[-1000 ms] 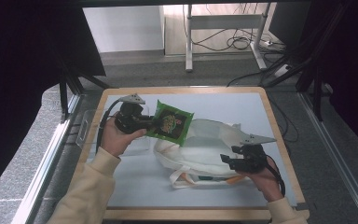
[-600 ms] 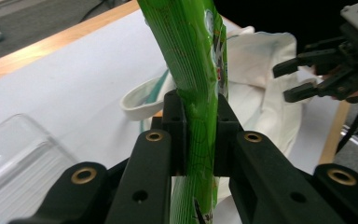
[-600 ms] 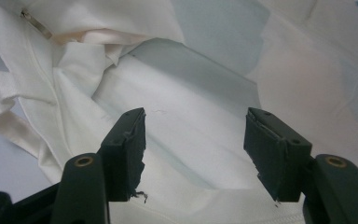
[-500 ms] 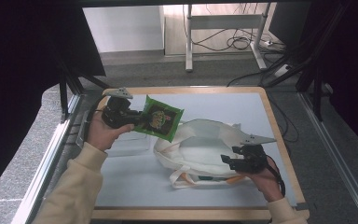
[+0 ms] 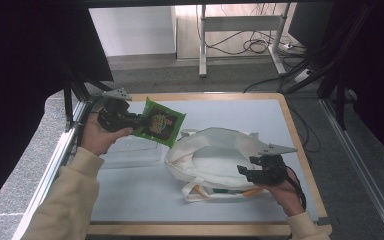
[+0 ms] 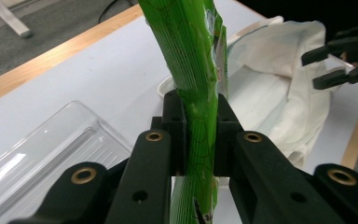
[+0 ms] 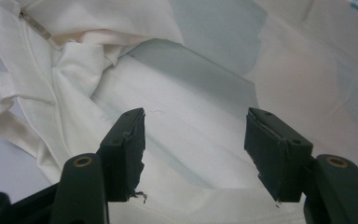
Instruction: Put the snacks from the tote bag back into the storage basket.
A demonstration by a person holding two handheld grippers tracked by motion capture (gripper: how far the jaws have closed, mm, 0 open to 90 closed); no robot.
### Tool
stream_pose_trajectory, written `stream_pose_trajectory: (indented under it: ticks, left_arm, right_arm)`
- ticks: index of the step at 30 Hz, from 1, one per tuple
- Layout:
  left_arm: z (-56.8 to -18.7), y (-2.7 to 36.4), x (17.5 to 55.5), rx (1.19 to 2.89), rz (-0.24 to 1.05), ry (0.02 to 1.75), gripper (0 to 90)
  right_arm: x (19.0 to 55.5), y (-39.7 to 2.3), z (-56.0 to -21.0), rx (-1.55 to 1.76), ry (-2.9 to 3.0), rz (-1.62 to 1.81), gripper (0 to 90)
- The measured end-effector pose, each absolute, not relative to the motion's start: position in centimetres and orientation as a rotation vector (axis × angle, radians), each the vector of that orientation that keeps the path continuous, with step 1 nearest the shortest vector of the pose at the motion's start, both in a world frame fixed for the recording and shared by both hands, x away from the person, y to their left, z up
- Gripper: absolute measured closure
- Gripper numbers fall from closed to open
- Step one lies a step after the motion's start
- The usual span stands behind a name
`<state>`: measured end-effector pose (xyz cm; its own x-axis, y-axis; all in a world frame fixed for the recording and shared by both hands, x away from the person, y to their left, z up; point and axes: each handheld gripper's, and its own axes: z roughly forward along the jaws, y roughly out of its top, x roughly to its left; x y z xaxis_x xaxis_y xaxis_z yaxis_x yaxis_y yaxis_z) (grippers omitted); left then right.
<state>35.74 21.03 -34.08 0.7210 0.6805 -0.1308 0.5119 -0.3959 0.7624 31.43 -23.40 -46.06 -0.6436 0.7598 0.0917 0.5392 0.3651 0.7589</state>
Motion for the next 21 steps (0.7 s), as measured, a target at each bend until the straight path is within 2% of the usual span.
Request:
stream_pose_trajectory:
  ticks: [21]
  left_arm:
    - [-34.1, 23.7, 37.0, 2.132, 0.309, 0.922, 79.9]
  right_arm:
    - [31.6, -23.3, -46.3, 1.151, 2.365, 1.123, 38.0]
